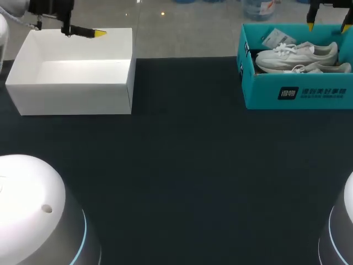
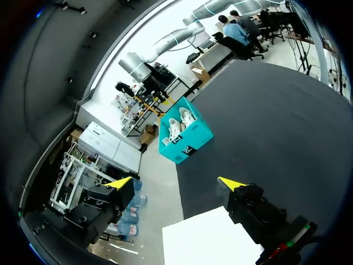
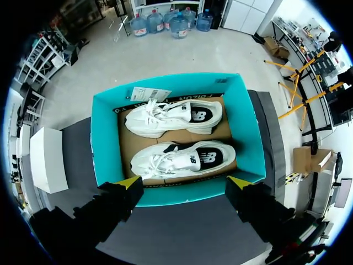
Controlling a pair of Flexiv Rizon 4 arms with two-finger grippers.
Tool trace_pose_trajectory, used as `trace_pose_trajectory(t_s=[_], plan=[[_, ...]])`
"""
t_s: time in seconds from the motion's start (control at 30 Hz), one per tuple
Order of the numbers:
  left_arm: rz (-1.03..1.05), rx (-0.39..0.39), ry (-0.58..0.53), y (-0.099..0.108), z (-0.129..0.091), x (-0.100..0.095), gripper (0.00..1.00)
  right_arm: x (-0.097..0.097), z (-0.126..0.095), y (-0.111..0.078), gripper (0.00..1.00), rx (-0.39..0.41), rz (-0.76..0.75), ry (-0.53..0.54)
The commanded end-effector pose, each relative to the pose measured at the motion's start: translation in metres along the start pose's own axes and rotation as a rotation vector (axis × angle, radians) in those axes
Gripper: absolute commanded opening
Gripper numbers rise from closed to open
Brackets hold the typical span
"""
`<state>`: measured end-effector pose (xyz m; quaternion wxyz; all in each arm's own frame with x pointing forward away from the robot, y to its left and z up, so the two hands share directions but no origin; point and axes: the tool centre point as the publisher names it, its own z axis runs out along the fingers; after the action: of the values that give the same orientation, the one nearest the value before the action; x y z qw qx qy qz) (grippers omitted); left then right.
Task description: Take the shoe out of the shoebox, open the shoe tongue, remove and reinsert the insole, then place the shoe into the shoebox
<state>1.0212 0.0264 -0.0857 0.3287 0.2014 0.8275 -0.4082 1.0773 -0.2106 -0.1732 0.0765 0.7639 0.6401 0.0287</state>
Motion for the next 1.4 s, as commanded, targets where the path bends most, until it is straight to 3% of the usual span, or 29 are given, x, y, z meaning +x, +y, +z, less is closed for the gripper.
trace_pose_trajectory(t_s=[0.03, 0.07, 0.33, 0.67, 0.9, 1.17, 1.4], plan=[[-0.259, -0.414, 0.019, -0.004, 0.007, 0.006, 1.0, 0.002, 0.004, -0.002, 1.0, 0.005, -0.005, 0.016], [-0.362, -0.499, 0.033, -0.004, 0.01, 0.003, 1.0, 0.002, 0.008, -0.006, 1.0, 0.01, -0.004, 0.032], [-0.796, -0.773, 0.065, 0.023, 0.028, -0.005, 1.0, 0.007, 0.036, -0.03, 1.0, 0.067, -0.001, 0.059], [-1.288, -0.812, -0.1, 0.032, 0.011, -0.014, 1.0, 0.001, 0.021, -0.049, 1.0, 0.09, 0.008, -0.027], [-1.406, -0.837, -0.258, 0.035, 0.0, -0.001, 1.0, -0.001, 0.018, -0.061, 1.0, 0.102, 0.023, -0.021], [-1.568, -0.957, -0.417, 0.057, -0.002, 0.014, 1.0, -0.006, 0.013, -0.065, 1.0, 0.106, 0.043, 0.019], [-1.713, -1.048, -0.462, 0.069, -0.005, 0.029, 1.0, -0.006, 0.014, -0.065, 1.0, 0.138, 0.053, 0.017]])
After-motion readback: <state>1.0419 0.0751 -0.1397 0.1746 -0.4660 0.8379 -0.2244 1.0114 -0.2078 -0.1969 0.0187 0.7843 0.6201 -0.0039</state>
